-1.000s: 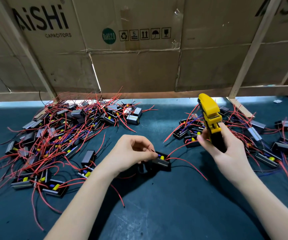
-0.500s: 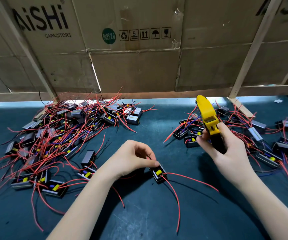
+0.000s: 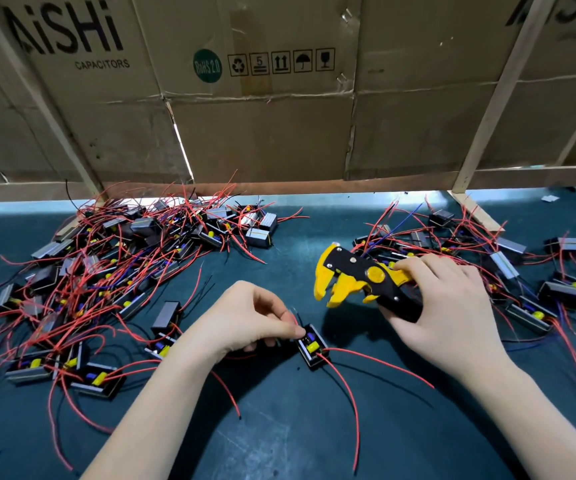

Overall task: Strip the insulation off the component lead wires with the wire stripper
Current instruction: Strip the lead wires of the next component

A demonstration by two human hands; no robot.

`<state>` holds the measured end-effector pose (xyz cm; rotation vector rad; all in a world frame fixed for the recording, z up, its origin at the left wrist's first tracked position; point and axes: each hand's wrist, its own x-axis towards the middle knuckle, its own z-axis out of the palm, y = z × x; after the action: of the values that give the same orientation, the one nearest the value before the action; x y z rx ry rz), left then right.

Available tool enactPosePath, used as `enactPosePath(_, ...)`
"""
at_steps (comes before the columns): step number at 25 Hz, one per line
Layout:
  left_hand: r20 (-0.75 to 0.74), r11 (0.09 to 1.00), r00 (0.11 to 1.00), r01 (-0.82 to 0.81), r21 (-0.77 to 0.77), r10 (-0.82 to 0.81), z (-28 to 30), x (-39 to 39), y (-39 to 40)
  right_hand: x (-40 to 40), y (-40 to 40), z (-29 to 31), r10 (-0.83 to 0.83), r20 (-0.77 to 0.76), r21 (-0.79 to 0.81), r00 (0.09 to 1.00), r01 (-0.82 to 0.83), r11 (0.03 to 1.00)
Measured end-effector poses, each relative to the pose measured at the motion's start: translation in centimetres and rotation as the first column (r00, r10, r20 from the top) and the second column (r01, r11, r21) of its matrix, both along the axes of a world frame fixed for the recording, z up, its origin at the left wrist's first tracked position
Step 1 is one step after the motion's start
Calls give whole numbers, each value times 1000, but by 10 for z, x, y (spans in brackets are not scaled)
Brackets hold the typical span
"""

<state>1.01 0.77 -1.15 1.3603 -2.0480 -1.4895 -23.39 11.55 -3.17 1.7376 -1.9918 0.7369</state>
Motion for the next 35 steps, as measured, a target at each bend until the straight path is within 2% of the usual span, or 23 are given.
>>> enactPosePath(2, -57, 999, 998, -36, -23, 35, -3, -6, 3, 0, -1, 1, -14, 18, -28, 1000, 14, 1000)
enactPosePath(7, -88, 959, 995, -68, -274, 45, -15, -20, 11, -2, 0, -2, -111, 17, -76, 994, 112, 991)
enactPosePath(9, -120, 944, 992, -77, -320, 40, -17, -23, 12, -4, 0, -4, -156, 1, -67, 988, 155, 986)
enactPosePath(14, -274, 958, 960, -125, -257, 51, -19, -23, 8, -4, 0, -8, -260, -72, -1, 963, 260, 966)
enactPosePath(17, -315, 971, 949, -91, -221, 17, -20, -22, 7, 2, 0, -9, -276, -99, 2, 956, 277, 961)
enactPosePath(24, -210, 950, 976, -7, -312, -62, -20, -24, 9, 11, 0, -11, -268, -146, 30, 952, 275, 961)
enactPosePath(35, -144, 886, 989, -78, -457, 13, -18, -27, 13, 12, 0, -9, -270, -163, 79, 949, 285, 955)
